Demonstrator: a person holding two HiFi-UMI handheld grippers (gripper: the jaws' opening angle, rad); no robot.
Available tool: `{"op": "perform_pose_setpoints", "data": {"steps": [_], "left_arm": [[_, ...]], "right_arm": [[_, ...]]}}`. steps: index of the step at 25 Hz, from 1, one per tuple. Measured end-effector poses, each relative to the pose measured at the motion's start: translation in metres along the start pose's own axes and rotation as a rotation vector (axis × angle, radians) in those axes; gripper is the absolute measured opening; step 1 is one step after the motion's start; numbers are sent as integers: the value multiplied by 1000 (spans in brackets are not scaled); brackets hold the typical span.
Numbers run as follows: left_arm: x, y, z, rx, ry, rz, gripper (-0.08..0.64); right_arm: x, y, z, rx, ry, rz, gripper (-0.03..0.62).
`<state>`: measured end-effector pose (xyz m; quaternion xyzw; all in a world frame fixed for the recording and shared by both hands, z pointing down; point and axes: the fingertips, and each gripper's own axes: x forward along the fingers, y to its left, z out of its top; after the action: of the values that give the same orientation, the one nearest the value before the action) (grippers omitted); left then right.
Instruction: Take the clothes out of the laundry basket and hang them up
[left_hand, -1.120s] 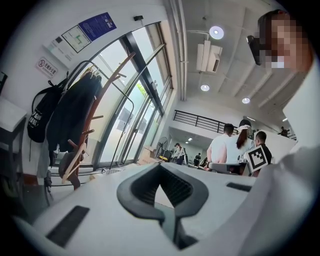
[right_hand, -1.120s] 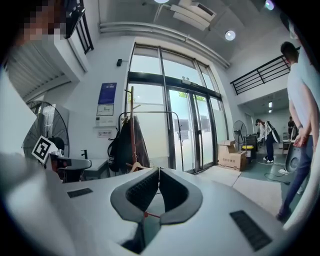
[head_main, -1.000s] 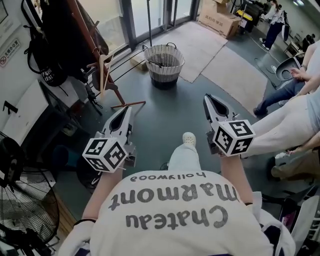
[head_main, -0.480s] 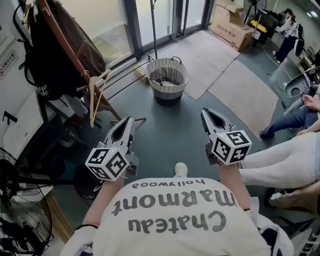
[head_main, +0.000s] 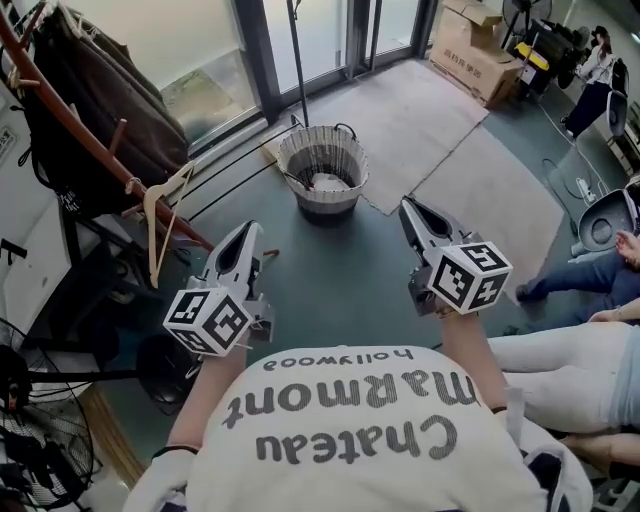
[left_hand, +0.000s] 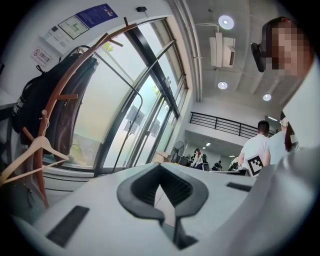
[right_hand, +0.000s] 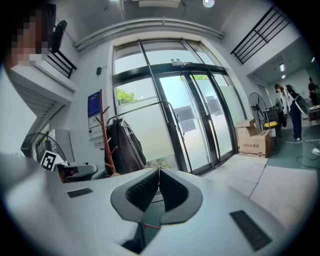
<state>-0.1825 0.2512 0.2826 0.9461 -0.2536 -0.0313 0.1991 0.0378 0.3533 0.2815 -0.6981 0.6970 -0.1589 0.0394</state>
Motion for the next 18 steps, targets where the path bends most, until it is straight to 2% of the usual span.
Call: {"op": "perform_pose_setpoints", "data": {"steps": [4, 9, 15, 18], "left_arm": [[27, -8, -7, -2, 1, 6, 8], [43, -6, -29, -42, 41, 26, 8], [48, -1, -48, -69, 81, 37, 8], [53, 7, -46, -67, 88, 33, 8]], "right_arm": [[6, -25, 1, 12, 12, 20, 30], [10, -38, -21, 22, 82, 48, 29], [12, -54, -51, 16, 130, -24, 31], [22, -53, -42, 30, 82, -26, 31]]}}
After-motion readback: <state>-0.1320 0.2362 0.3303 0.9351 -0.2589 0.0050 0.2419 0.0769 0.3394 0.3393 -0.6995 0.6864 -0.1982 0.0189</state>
